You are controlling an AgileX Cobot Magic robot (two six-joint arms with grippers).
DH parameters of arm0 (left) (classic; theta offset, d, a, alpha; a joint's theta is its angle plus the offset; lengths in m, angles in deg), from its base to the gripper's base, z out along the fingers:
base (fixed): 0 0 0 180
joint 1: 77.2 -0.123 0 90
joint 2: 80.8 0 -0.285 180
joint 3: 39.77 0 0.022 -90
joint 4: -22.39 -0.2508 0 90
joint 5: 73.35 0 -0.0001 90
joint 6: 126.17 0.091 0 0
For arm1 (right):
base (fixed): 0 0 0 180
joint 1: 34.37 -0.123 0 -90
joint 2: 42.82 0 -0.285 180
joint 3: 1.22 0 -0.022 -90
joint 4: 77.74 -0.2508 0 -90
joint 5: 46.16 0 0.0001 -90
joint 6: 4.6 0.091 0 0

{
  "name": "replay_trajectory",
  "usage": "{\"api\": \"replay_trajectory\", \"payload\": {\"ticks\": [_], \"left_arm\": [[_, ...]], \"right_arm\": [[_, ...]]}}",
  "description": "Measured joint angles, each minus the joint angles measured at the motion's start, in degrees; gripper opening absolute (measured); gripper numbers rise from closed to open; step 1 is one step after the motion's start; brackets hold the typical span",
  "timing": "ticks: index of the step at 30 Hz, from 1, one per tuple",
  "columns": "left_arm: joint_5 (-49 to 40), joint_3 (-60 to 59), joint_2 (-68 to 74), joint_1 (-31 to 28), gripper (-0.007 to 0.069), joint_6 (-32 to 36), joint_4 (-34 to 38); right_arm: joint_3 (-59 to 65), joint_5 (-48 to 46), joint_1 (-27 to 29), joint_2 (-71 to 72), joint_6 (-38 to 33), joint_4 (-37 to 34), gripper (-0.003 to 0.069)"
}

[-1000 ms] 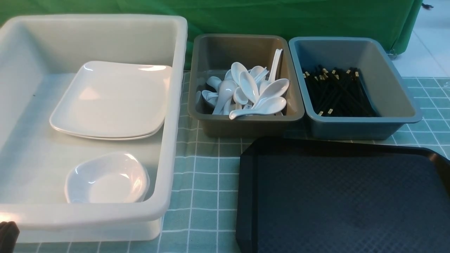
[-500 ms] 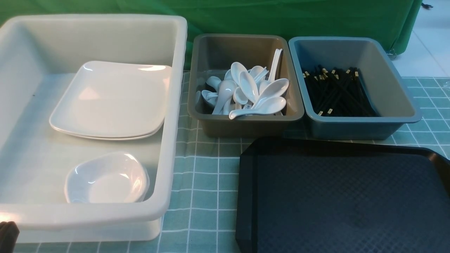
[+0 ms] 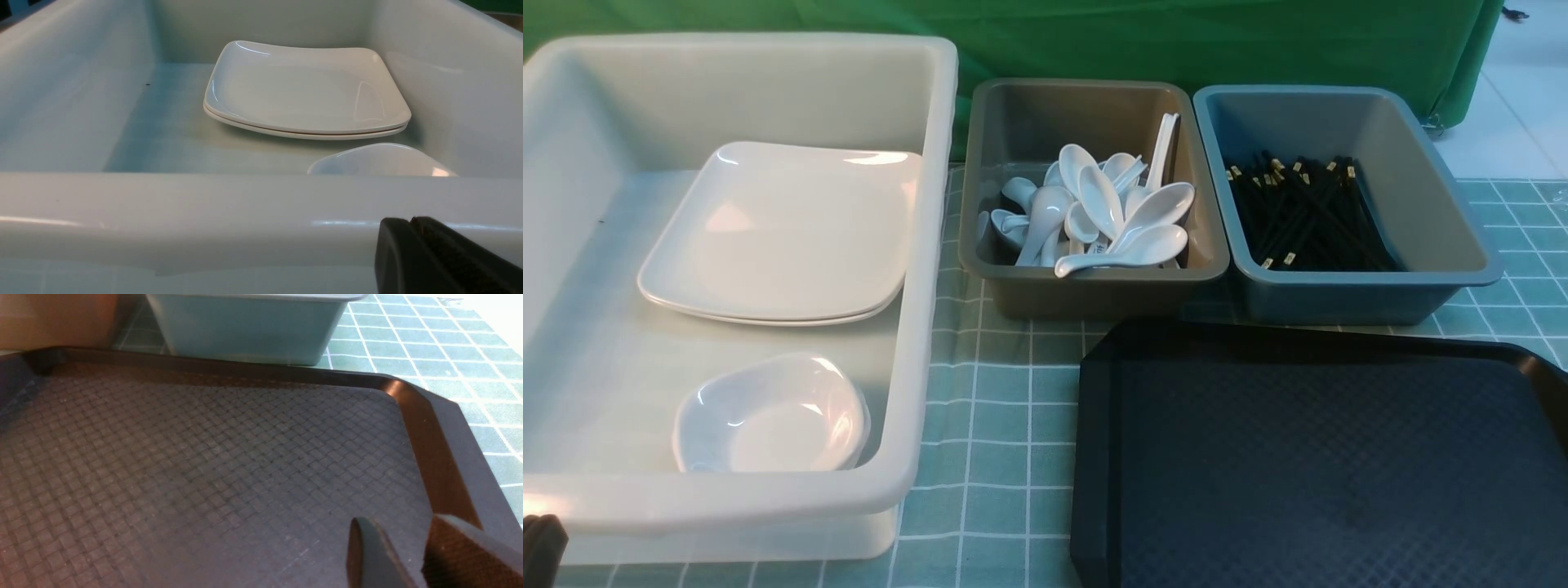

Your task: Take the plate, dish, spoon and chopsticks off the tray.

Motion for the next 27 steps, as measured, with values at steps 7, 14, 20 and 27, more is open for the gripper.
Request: {"api": "replay_trajectory", "payload": {"ticks": [7,14,20,27], "left_arm": [[0.00,0.00,0.00,0.00,0.0012,0.00,0.00],[0.00,0.00,0.00,0.00,0.0012,0.00,0.00],[0.00,0.00,0.00,0.00,0.0012,0.00,0.00],[0.00,0.00,0.00,0.00,0.0012,0.00,0.00]], "right_arm": [[0.00,0.00,0.00,0.00,1.15,0.00,0.0242],[0.00,0.00,0.00,0.00,1.32,0.00,0.0242],[0.00,0.00,0.00,0.00,1.36,0.00,0.0242],[0.00,0.00,0.00,0.00,1.36,0.00,0.0242]]}}
